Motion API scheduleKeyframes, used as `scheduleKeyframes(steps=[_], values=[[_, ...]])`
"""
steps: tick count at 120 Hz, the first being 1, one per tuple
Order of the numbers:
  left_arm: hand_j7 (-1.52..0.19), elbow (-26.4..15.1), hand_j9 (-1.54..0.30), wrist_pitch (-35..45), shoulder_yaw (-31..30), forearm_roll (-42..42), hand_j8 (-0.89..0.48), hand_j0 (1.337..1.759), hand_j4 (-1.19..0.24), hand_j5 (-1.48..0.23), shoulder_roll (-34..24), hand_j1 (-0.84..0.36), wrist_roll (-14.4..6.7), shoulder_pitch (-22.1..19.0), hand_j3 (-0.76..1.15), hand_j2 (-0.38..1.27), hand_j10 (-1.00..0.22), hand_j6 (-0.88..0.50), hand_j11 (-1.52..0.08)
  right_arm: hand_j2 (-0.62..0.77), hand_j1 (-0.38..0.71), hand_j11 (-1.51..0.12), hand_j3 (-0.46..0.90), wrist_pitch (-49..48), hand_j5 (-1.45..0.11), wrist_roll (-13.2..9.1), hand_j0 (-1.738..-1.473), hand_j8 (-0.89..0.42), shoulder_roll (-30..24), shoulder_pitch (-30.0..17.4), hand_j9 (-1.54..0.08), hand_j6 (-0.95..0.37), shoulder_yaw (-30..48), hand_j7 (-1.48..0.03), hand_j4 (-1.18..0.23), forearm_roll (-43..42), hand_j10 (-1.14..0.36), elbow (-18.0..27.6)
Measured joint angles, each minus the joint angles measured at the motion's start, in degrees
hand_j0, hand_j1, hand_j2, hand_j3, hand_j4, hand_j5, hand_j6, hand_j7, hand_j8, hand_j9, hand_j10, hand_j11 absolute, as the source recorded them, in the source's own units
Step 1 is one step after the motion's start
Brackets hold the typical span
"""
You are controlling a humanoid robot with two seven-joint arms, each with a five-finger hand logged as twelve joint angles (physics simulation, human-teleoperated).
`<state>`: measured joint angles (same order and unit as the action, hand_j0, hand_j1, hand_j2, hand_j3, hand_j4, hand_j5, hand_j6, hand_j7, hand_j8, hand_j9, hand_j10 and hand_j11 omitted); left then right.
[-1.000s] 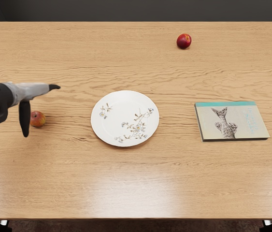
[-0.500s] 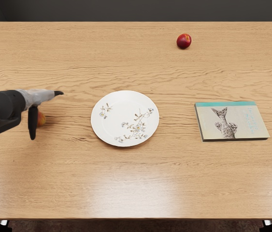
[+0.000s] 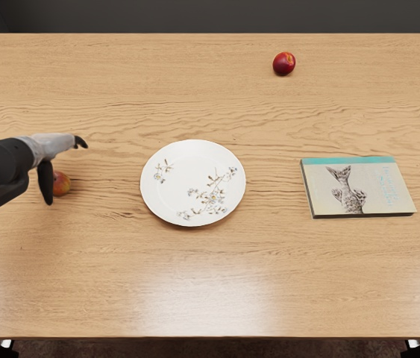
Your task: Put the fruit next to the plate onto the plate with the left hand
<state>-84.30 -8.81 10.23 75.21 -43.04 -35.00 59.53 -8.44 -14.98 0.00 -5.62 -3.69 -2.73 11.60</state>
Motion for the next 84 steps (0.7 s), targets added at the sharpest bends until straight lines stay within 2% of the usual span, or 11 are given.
scheduleKeyframes(steps=[55, 65, 84], values=[[-0.31, -0.03, -0.31, 2.89, -0.07, 2.09, -0.25, 1.658, -0.25, -0.31, 0.24, 0.06, 0.0, -2.58, 0.0, 0.05, -0.25, -0.25, -0.31, 0.0, -0.35, 0.0, 0.0, 0.0, 0.0, 0.01, -1.658, 0.0, 0.0, -0.01, 0.0, 0.0, 0.0, 0.0, 0.0, 0.0, 0.0, -0.01], [-0.33, -0.01, -0.33, 3.89, -0.08, 3.14, -0.26, 1.658, -0.26, -0.33, 0.58, 0.05, 0.0, -4.41, 0.0, 0.05, -0.26, -0.26, -0.33, 0.0, -0.35, 0.0, 0.0, 0.0, 0.0, 0.02, -1.658, 0.0, 0.0, 0.0, 0.0, 0.0, 0.0, 0.0, 0.0, 0.0, 0.0, -0.01], [-0.35, -0.04, -0.35, 5.42, -0.06, 4.14, -0.27, 1.658, -0.27, -0.35, 0.28, 0.03, 0.0, -4.52, 0.0, 0.06, -0.27, -0.28, -0.35, 0.0, -0.35, 0.0, 0.0, 0.0, 0.0, 0.02, -1.658, 0.0, 0.0, 0.0, 0.0, 0.0, 0.0, 0.0, 0.0, 0.0, 0.0, 0.0]])
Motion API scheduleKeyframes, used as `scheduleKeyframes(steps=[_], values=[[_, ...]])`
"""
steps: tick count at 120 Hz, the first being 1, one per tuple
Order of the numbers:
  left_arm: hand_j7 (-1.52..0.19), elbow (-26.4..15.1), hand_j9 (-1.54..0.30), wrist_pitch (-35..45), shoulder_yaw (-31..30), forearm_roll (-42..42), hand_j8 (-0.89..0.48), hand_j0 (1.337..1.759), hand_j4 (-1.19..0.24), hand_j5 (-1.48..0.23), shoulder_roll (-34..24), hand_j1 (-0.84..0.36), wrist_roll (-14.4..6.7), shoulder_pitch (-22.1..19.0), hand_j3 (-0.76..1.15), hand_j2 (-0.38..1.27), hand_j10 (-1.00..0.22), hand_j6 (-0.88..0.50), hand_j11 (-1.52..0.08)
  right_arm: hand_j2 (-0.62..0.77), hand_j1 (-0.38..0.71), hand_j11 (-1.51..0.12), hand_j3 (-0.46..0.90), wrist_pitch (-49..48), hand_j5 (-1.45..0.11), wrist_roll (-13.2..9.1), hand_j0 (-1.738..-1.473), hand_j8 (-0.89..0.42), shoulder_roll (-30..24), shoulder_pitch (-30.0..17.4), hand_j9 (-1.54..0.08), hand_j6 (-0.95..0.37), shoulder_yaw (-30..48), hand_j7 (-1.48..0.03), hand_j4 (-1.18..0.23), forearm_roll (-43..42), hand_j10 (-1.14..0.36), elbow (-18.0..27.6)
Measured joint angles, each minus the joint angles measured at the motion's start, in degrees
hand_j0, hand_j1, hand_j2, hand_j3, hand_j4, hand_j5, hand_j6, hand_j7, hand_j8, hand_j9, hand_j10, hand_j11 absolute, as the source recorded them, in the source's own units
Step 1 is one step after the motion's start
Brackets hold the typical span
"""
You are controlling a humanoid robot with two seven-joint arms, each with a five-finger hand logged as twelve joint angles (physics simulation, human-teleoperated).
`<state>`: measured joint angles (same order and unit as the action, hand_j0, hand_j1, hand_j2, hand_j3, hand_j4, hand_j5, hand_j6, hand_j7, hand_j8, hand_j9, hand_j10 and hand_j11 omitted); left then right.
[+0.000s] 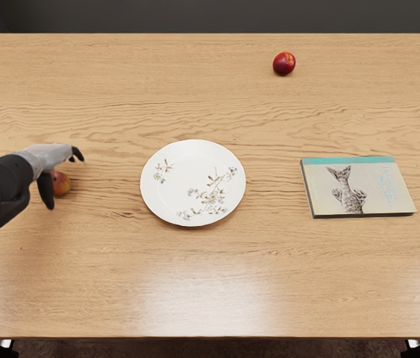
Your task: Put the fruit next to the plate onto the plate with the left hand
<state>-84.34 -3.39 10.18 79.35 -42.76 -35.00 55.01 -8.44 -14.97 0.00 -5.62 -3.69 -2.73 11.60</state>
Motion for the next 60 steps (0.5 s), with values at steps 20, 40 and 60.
scheduleKeyframes(steps=[20, 40, 60], values=[[-0.43, 0.03, -0.43, 0.45, -0.01, 0.19, -0.34, 1.658, -0.33, -0.43, 0.26, -0.04, 0.0, -0.59, 0.0, 0.07, -0.33, -0.34, -0.43, 0.0, -0.35, 0.0, 0.0, 0.0, 0.0, -0.02, -1.658, 0.0, 0.0, 0.0, 0.0, 0.0, 0.0, 0.0, 0.0, 0.0, 0.0, -0.01], [-0.48, 0.12, -0.48, 0.67, -0.02, 0.22, -0.37, 1.658, -0.37, -0.48, 0.18, -0.09, 0.0, -1.4, 0.0, 0.08, -0.37, -0.37, -0.48, 0.0, -0.35, 0.0, 0.0, 0.0, 0.0, -0.01, -1.658, 0.0, 0.0, 0.0, 0.0, 0.0, 0.0, 0.0, 0.0, 0.0, 0.0, -0.01], [-0.54, -0.02, -0.54, 0.87, 0.0, 0.23, -0.42, 1.658, -0.42, -0.54, -0.05, -0.14, 0.0, -1.48, 0.0, 0.09, -0.42, -0.42, -0.54, 0.0, -0.35, 0.0, 0.0, 0.0, 0.0, -0.01, -1.658, 0.0, 0.0, 0.0, 0.0, 0.0, 0.0, 0.0, 0.0, 0.0, 0.0, 0.0]])
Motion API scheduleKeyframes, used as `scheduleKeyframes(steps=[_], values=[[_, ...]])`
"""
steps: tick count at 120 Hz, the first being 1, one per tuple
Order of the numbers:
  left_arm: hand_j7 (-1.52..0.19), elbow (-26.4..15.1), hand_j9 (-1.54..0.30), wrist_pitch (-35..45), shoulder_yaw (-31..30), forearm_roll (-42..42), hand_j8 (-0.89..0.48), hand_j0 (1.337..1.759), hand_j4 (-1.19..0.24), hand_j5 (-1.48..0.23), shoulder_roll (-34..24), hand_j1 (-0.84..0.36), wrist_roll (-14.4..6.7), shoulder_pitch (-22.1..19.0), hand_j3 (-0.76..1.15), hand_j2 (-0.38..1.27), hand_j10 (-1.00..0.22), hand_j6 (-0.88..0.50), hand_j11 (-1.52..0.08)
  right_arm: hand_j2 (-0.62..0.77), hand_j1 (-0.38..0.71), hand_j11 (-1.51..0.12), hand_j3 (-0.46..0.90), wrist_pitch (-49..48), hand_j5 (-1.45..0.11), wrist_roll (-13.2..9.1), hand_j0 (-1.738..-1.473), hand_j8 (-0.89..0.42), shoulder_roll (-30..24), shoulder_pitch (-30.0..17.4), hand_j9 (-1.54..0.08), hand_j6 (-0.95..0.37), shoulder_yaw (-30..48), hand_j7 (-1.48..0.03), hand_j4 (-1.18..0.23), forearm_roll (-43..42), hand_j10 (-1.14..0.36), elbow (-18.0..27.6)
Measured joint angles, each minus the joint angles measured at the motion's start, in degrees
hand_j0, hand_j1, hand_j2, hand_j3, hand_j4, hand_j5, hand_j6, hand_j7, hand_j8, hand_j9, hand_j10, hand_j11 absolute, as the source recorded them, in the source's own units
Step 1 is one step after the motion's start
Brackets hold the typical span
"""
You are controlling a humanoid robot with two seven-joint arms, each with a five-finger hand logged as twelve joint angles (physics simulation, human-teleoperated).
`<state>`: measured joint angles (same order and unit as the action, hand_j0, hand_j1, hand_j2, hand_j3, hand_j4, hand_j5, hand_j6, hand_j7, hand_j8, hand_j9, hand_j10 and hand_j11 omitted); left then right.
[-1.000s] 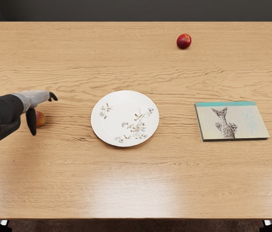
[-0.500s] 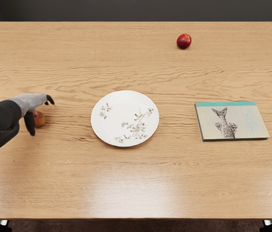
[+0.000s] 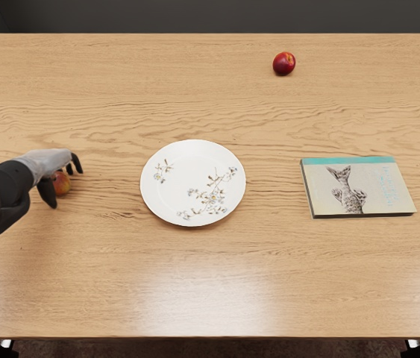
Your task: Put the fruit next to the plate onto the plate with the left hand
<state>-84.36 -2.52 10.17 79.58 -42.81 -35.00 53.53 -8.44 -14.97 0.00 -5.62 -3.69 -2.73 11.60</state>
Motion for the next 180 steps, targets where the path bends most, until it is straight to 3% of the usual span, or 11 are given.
scheduleKeyframes(steps=[34, 54, 69, 89, 97, 114, 133, 155, 166, 180], values=[[-0.67, -1.18, -0.69, 0.16, -0.25, -0.04, -0.5, 1.658, -0.54, -0.68, -1.07, -0.28, 0.01, -0.71, 0.0, 0.11, -0.53, -0.52, -0.69, 0.0, -0.35, 0.0, 0.0, 0.0, 0.0, -0.01, -1.658, 0.0, 0.0, 0.0, 0.0, 0.0, 0.0, 0.0, 0.0, 0.0, 0.0, -0.01], [-0.85, -1.27, -0.83, 0.0, -1.15, 0.59, -0.43, 1.651, -0.64, -0.79, -1.07, -0.31, -0.23, -0.61, 0.01, 0.11, -0.61, -0.41, -0.83, 0.0, -0.35, 0.0, 0.0, 0.0, 0.0, -0.01, -1.658, 0.0, 0.0, 0.0, 0.0, 0.0, 0.0, 0.0, 0.0, 0.0, 0.0, 0.0], [-0.88, -1.3, -0.94, -0.16, -1.3, 0.59, -0.38, 1.643, -0.67, -0.89, -1.06, -0.34, -0.28, -0.48, 0.03, 0.13, -0.67, -0.39, -0.93, 0.0, -0.35, 0.0, 0.0, 0.0, 0.0, -0.01, -1.658, 0.0, 0.0, 0.0, 0.0, 0.0, 0.0, 0.0, 0.0, 0.0, 0.0, 0.0], [-0.96, -1.36, -0.99, 0.01, -0.95, -0.18, -0.44, 1.648, -0.72, -0.96, -0.73, -0.34, -0.08, 0.37, 0.01, 0.33, -0.72, -0.45, -0.98, 0.0, -0.35, 0.0, 0.0, 0.0, 0.0, 0.01, -1.658, 0.0, 0.0, 0.0, 0.0, 0.0, 0.0, 0.0, 0.0, 0.0, 0.0, 0.0], [-0.98, -1.38, -0.99, -0.14, -0.74, -0.7, -0.44, 1.649, -0.72, -1.0, -0.43, -0.34, -0.06, 3.67, 0.01, 0.39, -0.73, -0.44, -0.99, 0.0, -0.35, 0.0, 0.0, 0.0, 0.0, 0.0, -1.658, 0.0, 0.0, 0.0, 0.0, 0.0, 0.0, 0.0, 0.0, 0.0, 0.0, 0.0], [-0.99, -1.42, -1.0, -0.39, 0.31, -2.41, -0.41, 1.65, -0.72, -1.01, 5.06, -0.37, -0.03, 9.97, 0.01, 0.38, -0.71, -0.42, -0.99, 0.0, -0.35, 0.0, 0.0, 0.0, 0.0, 0.01, -1.658, 0.0, 0.0, 0.0, 0.0, 0.0, 0.0, 0.0, 0.0, 0.0, 0.0, 0.0], [-0.99, -1.42, -0.99, -0.55, 1.31, -3.97, -0.43, 1.651, -0.73, -1.01, 12.39, -0.34, -0.02, 12.58, 0.0, 0.34, -0.72, -0.44, -0.99, 0.0, -0.35, 0.0, 0.0, 0.0, 0.0, 0.0, -1.658, 0.0, 0.0, 0.0, 0.0, 0.0, 0.0, 0.0, 0.0, 0.0, 0.0, 0.0], [-0.98, -1.21, -0.98, -0.51, 2.63, -4.46, -0.43, 1.653, -0.72, -1.01, 17.79, -0.35, -0.01, 12.92, 0.0, 0.38, -0.72, -0.44, -0.98, 0.0, -0.35, 0.0, 0.0, 0.0, 0.0, 0.0, -1.658, 0.0, 0.0, 0.0, 0.0, 0.0, 0.0, 0.0, 0.0, 0.0, 0.0, 0.0], [-0.99, -1.14, -0.97, -0.56, 2.77, -4.51, -0.44, 1.653, -0.71, -1.01, 21.11, -0.34, 0.0, 13.19, 0.0, 0.32, -0.72, -0.44, -0.97, 0.0, -0.35, 0.0, 0.0, 0.0, 0.0, 0.01, -1.658, 0.0, 0.0, 0.0, 0.0, 0.0, 0.0, 0.0, 0.0, 0.0, 0.0, 0.0], [-0.98, -1.05, -0.96, -0.61, 2.25, -4.47, -0.45, 1.654, -0.71, -1.01, 21.97, -0.33, -0.01, 11.74, 0.0, 0.32, -0.72, -0.45, -0.97, 0.0, -0.35, 0.0, 0.0, 0.0, 0.0, 0.0, -1.658, 0.0, 0.0, 0.0, 0.0, 0.0, 0.0, 0.0, 0.0, 0.0, 0.0, -0.02]])
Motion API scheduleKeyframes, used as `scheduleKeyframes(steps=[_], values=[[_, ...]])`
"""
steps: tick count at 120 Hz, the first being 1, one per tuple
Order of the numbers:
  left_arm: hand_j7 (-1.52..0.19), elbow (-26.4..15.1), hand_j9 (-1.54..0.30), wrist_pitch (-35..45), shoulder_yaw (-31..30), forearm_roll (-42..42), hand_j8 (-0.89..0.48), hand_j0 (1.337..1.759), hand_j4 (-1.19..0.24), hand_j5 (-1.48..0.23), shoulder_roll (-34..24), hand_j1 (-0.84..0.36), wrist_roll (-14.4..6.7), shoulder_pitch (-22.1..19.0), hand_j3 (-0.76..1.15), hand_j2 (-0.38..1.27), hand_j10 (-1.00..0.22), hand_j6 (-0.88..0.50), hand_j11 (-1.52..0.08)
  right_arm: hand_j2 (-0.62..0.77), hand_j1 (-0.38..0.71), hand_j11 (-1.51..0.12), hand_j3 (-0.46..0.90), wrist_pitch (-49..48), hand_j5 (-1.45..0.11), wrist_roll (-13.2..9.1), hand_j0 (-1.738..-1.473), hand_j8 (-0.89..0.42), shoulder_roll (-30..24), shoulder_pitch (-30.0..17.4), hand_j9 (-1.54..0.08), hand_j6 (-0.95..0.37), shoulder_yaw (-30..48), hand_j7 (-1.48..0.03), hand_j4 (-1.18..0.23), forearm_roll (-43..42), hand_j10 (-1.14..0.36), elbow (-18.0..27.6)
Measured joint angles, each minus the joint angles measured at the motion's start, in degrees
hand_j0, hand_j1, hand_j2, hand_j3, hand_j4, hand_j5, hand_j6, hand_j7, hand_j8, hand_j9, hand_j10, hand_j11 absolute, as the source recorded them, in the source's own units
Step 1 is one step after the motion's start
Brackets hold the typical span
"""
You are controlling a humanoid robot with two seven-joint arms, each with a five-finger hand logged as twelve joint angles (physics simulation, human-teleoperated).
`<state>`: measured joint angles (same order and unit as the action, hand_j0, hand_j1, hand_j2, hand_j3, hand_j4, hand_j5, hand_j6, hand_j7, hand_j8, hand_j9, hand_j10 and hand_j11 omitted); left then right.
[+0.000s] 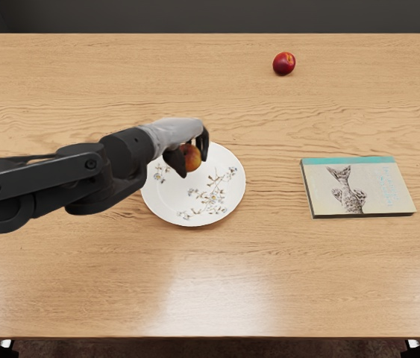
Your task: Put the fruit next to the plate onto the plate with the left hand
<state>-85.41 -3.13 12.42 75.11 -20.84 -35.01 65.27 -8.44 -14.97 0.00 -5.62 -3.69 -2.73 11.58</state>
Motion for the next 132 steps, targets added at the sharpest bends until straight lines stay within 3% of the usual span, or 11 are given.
scheduleKeyframes(steps=[12, 18, 52, 67, 82, 93, 105, 118, 132], values=[[-0.97, 0.28, -0.96, 0.03, -0.73, 0.18, -0.44, 1.653, -0.71, -0.99, 0.91, -0.34, 0.0, -0.97, 0.0, 0.3, -0.71, -0.45, -0.97, 0.0, -0.35, 0.0, 0.0, 0.0, 0.0, -0.01, -1.658, 0.0, 0.0, 0.0, 0.0, 0.0, 0.0, 0.0, 0.0, 0.0, 0.0, 0.01], [-0.97, 0.5, -0.96, 0.01, -0.94, 0.27, -0.45, 1.654, -0.7, -0.99, 0.94, -0.34, 0.0, -1.95, 0.0, 0.37, -0.72, -0.45, -0.96, 0.0, -0.35, 0.0, 0.0, 0.0, 0.0, -0.01, -1.658, 0.0, 0.0, 0.0, 0.0, 0.0, 0.0, 0.0, 0.0, 0.0, 0.0, 0.01], [-0.9, 1.23, -0.9, 0.12, -1.31, 0.83, -0.47, 1.654, -0.67, -0.92, 0.84, -0.31, 0.0, -3.74, 0.0, 0.32, -0.72, -0.48, -0.9, 0.0, -0.35, 0.0, 0.0, 0.0, 0.0, 0.0, -1.658, 0.0, 0.0, 0.0, 0.0, 0.0, 0.0, 0.0, 0.0, 0.0, 0.0, 0.02], [-0.54, 1.17, -0.55, 0.24, -0.97, 0.54, -0.3, 1.656, -0.41, -0.55, 0.62, -0.06, 0.0, -3.67, 0.0, 0.18, -0.44, -0.3, -0.55, 0.0, -0.35, 0.0, 0.0, 0.0, 0.0, -0.01, -1.658, 0.0, 0.0, 0.0, 0.0, 0.0, 0.0, 0.0, 0.0, 0.0, 0.0, 0.01], [-0.31, -0.68, -0.31, 0.18, 0.67, -1.09, -0.18, 1.657, -0.24, -0.32, -3.13, 0.11, 0.01, -3.01, 0.0, 0.1, -0.25, -0.18, -0.31, 0.0, -0.35, 0.0, 0.0, 0.0, 0.0, -0.02, -1.658, 0.0, 0.0, 0.0, 0.0, 0.0, 0.0, 0.0, 0.0, 0.0, 0.0, 0.02], [-0.21, -4.37, -0.21, -3.4, 7.02, -12.11, -0.12, 1.657, -0.16, -0.21, -13.41, 0.19, 0.01, -3.16, 0.0, 0.07, -0.17, -0.12, -0.21, 0.0, -0.35, 0.0, 0.0, 0.0, 0.0, -0.01, -1.658, 0.0, 0.0, 0.0, 0.0, 0.0, 0.0, 0.0, 0.0, 0.0, 0.0, 0.02], [-0.14, -6.12, -0.14, -17.08, 15.35, -30.04, -0.09, 1.658, -0.11, -0.14, -28.06, 0.24, 0.01, -3.63, 0.0, 0.04, -0.11, -0.09, -0.14, 0.0, -0.35, 0.0, 0.0, 0.0, 0.0, -0.02, -1.658, 0.0, 0.0, 0.0, 0.0, 0.0, 0.0, 0.0, 0.0, 0.0, 0.0, 0.02], [-0.09, -6.65, -0.09, -26.66, 19.51, -48.95, -0.06, 1.658, -0.07, -0.1, -29.34, 0.28, 0.01, -4.22, 0.0, 0.03, -0.08, -0.06, -0.09, 0.0, -0.35, 0.0, 0.0, 0.0, 0.0, 0.01, -1.658, 0.0, 0.0, 0.0, 0.0, 0.0, 0.0, 0.0, 0.0, 0.0, 0.0, 0.01], [-0.07, -6.48, -0.07, -30.18, 21.95, -60.5, -0.04, 1.658, -0.05, -0.07, -29.56, 0.3, 0.01, -4.45, 0.0, 0.02, -0.05, -0.05, -0.07, 0.0, -0.35, 0.0, 0.0, 0.0, 0.0, 0.0, -1.658, 0.0, 0.0, 0.0, 0.0, 0.0, 0.0, 0.0, 0.0, 0.0, 0.0, 0.02]])
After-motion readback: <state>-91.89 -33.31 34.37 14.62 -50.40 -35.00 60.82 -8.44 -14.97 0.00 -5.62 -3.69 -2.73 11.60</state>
